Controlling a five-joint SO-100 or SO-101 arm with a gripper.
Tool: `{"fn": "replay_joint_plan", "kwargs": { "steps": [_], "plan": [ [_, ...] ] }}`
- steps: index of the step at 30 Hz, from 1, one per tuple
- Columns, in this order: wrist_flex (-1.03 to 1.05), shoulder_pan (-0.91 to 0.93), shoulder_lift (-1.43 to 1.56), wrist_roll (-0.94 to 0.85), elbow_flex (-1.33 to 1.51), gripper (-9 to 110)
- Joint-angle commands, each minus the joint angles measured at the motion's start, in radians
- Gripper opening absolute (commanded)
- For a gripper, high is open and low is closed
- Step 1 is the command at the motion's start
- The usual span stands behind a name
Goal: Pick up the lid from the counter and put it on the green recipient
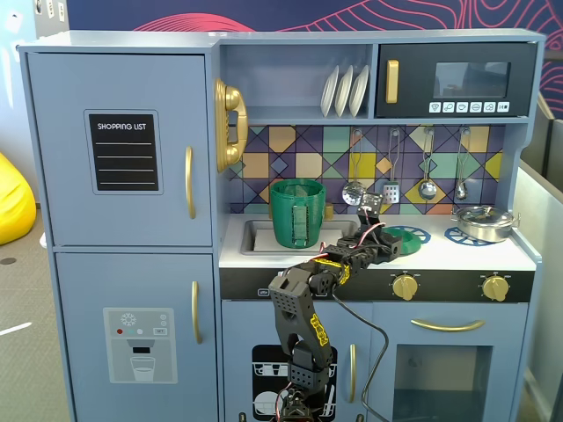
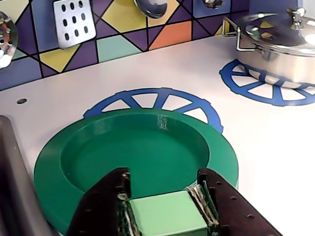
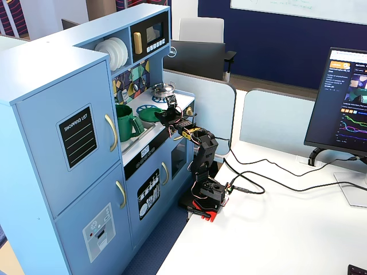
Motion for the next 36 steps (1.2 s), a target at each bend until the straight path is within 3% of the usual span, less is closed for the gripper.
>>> {"fn": "replay_joint_plan", "kwargs": {
  "steps": [1,8,17,25,36],
  "plan": [
    [-0.018,-0.02,0.008,-0.008,-0.08,0],
    [0.049,-0.02,-0.011,0.005,-0.252,0],
    [0.321,-0.06,0.018,0.038,-0.577,0],
    [0.545,-0.206,0.069,0.051,-0.772,0],
    [0.689,-0.413,0.071,0.037,-0.879,0]
  ]
}}
